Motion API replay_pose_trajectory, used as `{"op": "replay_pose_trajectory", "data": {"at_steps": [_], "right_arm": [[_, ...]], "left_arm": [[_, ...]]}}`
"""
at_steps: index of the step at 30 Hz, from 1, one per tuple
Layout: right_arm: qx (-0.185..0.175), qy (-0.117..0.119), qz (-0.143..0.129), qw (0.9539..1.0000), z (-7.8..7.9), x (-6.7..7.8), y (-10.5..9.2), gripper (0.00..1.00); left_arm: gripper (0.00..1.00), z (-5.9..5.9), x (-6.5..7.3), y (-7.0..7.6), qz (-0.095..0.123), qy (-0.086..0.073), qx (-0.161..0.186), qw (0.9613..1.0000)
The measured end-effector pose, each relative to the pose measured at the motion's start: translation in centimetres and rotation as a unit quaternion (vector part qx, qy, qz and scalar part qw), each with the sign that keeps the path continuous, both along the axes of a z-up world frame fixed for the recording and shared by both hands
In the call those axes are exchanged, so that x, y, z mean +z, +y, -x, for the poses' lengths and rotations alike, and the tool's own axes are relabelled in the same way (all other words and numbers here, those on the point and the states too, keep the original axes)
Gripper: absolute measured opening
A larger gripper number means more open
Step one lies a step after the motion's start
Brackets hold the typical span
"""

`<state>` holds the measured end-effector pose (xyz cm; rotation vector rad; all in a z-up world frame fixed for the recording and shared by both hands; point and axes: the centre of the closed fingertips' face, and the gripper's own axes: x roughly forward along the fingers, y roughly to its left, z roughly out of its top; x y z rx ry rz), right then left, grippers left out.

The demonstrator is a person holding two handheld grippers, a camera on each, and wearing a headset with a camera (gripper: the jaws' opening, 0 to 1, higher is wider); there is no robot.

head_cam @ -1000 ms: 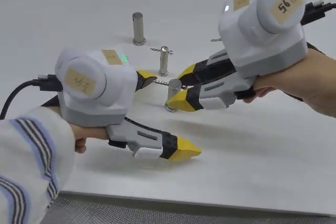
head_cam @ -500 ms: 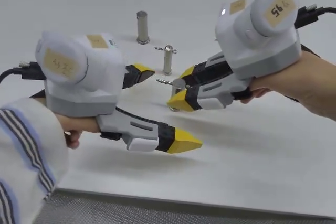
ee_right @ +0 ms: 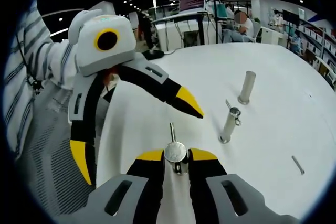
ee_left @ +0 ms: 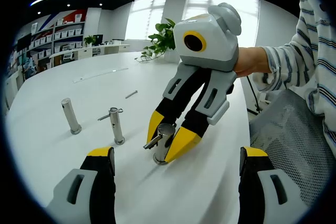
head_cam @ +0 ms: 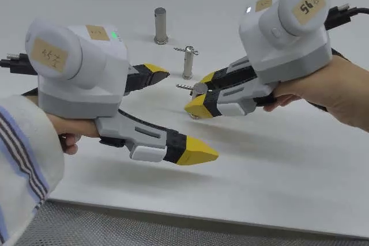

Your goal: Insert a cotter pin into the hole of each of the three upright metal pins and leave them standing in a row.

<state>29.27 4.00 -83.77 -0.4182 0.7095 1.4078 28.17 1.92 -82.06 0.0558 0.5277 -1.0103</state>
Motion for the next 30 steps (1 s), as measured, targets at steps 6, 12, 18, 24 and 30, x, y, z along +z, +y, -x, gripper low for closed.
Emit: {"op": "replay_pose_trajectory", "data": {"at_steps": [6,12,18,24,30], "right_arm": [[0.012,-0.011,0.002,0.9999,0.1,0.0,0.0,0.18],[0.033,-0.03,0.013,0.9989,-0.1,0.0,-0.1,0.16],[0.037,-0.038,0.021,0.9984,-0.7,0.1,-0.4,0.14],[0.049,-0.056,0.041,0.9963,-1.8,0.2,-1.6,0.14],[0.032,-0.058,0.043,0.9969,-3.9,0.6,-3.4,0.14]], "left_arm": [[0.99,-0.1,0.3,0.2,-0.001,-0.005,0.001,1.0],[0.99,0.0,0.2,0.6,-0.002,0.004,0.005,1.0],[0.99,0.1,0.3,0.9,-0.005,0.001,0.008,1.0],[0.99,-0.1,0.3,1.4,-0.02,-0.009,0.016,0.9996],[0.99,-0.5,1.2,1.7,-0.019,-0.019,0.021,0.9994]]}}
